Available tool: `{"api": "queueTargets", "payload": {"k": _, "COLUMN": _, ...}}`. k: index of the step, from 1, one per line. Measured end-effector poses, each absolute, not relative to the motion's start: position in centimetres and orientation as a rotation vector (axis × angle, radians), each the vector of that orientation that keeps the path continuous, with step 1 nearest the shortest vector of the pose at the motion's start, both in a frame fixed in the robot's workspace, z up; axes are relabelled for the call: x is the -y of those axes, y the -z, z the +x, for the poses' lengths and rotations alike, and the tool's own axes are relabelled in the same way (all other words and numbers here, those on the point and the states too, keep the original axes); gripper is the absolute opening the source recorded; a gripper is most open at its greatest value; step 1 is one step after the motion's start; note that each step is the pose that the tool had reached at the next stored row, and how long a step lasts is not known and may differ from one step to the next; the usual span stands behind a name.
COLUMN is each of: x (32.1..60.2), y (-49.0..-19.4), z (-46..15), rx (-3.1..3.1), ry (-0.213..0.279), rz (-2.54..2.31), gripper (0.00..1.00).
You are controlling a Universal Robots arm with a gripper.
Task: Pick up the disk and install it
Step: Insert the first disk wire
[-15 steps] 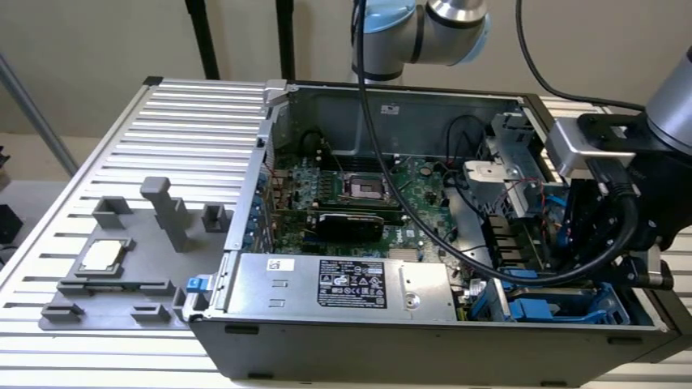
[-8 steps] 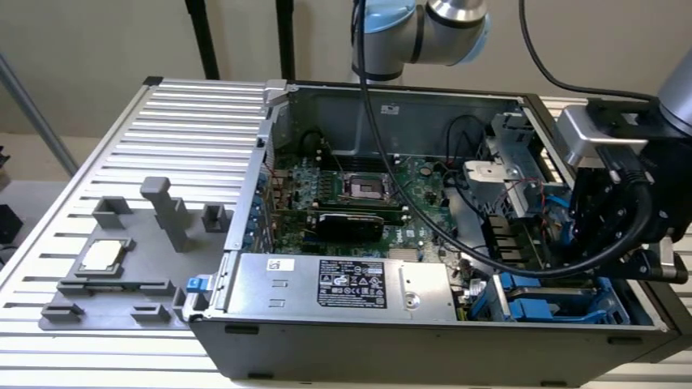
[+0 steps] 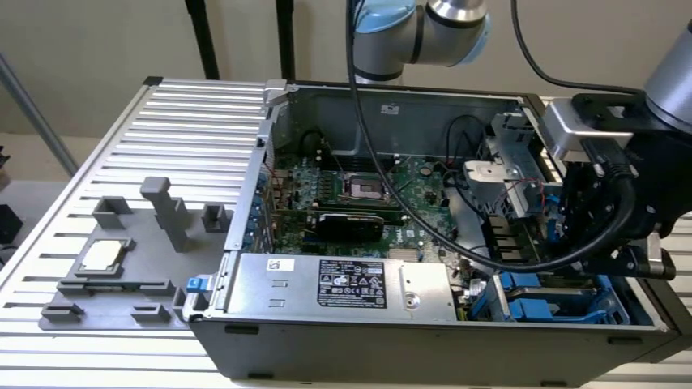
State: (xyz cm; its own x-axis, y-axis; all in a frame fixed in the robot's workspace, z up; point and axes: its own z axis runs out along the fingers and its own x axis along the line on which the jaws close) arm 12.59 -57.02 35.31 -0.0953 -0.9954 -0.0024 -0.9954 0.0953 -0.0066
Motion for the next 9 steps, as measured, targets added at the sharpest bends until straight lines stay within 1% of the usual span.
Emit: {"api": "queueTargets", "payload": {"k": 9, "x": 57.0, "y": -35.3, "z": 10.2, "rx": -2.32, "ry": 0.005, "rz": -2.109, "gripper": 0.25}}
